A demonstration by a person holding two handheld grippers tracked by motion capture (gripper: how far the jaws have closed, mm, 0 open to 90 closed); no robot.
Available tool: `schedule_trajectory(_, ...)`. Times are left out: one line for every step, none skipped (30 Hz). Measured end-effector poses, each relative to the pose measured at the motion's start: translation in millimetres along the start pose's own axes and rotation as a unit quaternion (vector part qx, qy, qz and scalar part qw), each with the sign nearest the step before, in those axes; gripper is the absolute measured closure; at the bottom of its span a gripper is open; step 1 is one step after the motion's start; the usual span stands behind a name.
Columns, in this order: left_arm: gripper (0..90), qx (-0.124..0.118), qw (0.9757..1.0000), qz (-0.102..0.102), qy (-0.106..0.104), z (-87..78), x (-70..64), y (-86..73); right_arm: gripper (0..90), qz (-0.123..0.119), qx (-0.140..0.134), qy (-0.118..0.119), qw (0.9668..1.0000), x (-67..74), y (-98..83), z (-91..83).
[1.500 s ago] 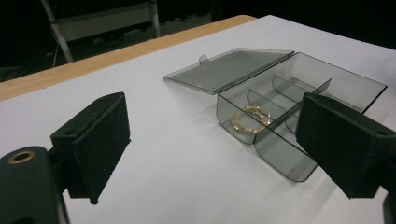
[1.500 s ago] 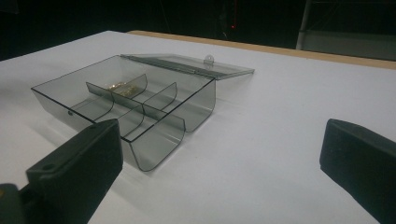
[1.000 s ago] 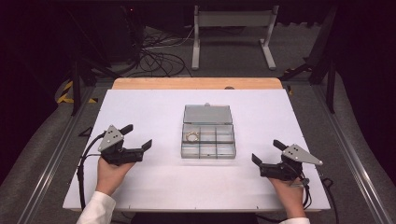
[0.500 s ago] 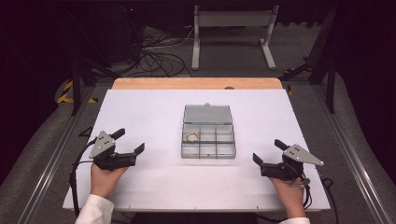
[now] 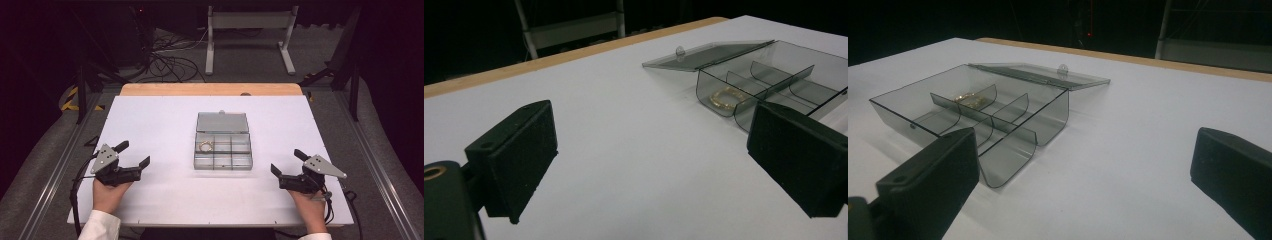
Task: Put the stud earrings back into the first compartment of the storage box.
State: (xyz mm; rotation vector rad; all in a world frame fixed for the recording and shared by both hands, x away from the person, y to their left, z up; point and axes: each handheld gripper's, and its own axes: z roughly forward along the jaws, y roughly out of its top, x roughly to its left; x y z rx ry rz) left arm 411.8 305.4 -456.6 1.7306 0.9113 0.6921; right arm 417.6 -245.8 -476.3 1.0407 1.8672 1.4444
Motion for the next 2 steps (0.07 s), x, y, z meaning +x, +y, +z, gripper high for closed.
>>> schedule_trajectory(6.7,0.0,1.0,-0.001,0.0,0.1,0.0,-0.3,0.2,-0.001,0.0,0.0,1.0,-0.1,-0.1,0.3)
schedule_trajectory(6.7,0.0,1.0,-0.002,-0.001,0.1,0.0,-0.4,0.3,-0.001,0.0,0.001,1.0,-0.1,-0.3,0.7)
